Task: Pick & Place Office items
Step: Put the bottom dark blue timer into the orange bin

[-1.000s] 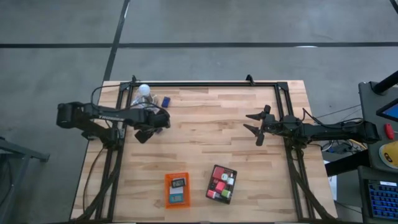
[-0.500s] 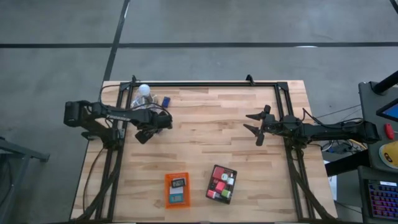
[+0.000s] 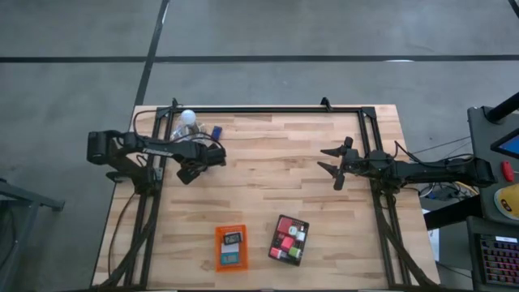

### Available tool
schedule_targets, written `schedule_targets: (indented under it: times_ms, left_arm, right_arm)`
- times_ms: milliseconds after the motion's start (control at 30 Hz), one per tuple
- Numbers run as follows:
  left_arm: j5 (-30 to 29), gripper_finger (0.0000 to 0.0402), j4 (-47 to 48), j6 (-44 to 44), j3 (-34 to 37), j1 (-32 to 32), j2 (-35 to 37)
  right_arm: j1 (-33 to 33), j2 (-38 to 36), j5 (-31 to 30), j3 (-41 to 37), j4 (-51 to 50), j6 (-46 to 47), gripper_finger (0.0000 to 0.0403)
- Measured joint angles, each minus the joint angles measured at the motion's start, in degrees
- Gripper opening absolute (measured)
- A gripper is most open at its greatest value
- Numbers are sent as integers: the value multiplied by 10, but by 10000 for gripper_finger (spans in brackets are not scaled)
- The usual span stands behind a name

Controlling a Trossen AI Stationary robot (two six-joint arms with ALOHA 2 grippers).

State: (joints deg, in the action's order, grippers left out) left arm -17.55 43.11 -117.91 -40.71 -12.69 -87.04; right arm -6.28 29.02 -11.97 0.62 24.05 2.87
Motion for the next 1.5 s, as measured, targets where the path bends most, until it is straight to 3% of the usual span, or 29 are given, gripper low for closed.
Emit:
schedule_targets:
  times_ms: [467, 1033, 1500]
  left_arm:
    - [-35, 229, -7, 12, 2, -3, 2]
    - [-37, 90, -44, 16, 35, -14, 3]
    - [-39, 75, -51, 27, 36, -15, 4]
  right_arm:
    - [0, 0, 0, 0, 0, 0, 219]
    - [0, 0, 0, 0, 0, 0, 219]
    - [0, 0, 0, 0, 0, 0, 219]
